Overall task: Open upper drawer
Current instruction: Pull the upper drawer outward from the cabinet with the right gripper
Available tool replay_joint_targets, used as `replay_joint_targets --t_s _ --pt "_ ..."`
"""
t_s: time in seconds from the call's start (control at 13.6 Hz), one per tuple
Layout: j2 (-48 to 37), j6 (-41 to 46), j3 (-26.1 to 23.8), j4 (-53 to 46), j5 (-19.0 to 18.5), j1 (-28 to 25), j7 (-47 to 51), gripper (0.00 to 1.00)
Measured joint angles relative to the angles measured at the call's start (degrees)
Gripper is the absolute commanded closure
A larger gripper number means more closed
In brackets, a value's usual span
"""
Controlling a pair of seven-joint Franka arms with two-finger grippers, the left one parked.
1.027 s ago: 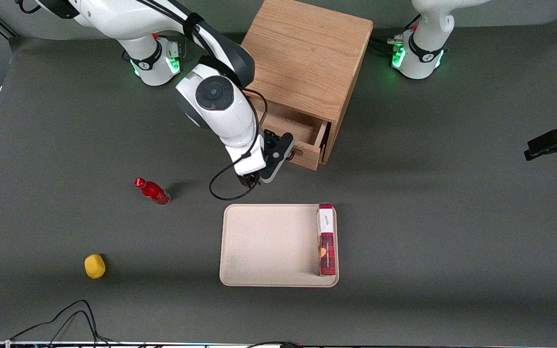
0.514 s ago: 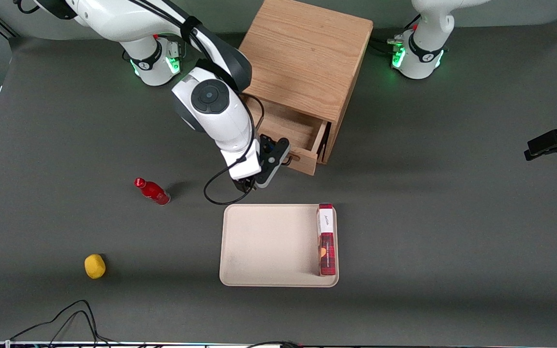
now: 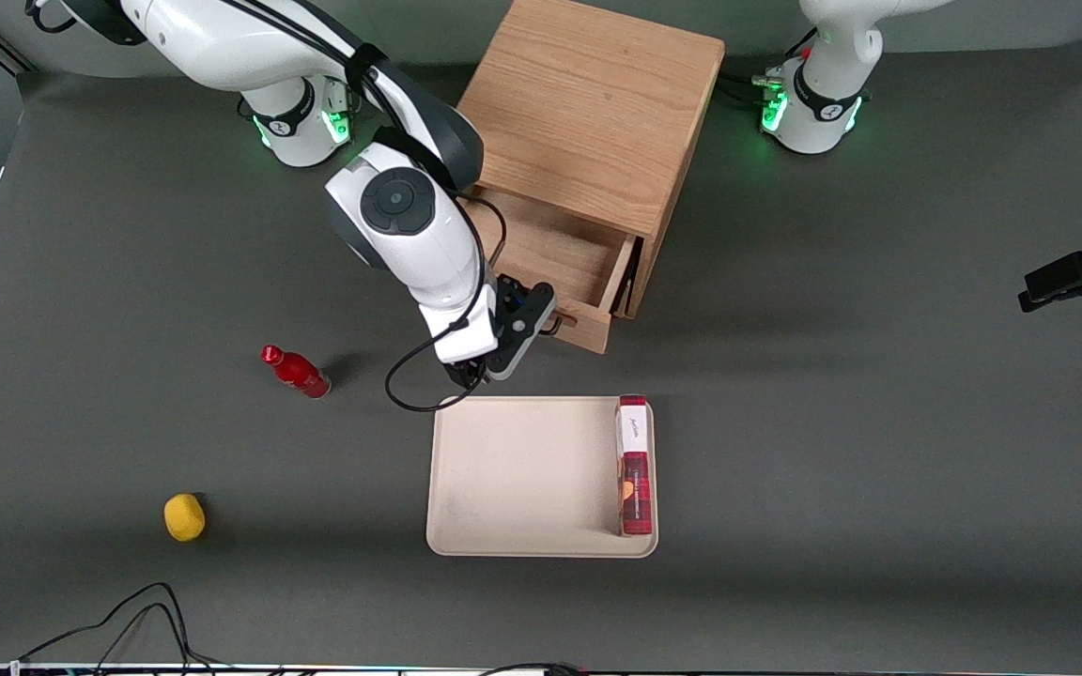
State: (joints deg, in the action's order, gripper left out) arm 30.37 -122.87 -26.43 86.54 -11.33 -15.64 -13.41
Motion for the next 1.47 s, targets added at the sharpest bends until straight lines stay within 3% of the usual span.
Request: replay_joint_targets --t_s 1.47 --pt "2.4 0.3 1.4 -3.7 0.0 1.2 -2.1 0.0"
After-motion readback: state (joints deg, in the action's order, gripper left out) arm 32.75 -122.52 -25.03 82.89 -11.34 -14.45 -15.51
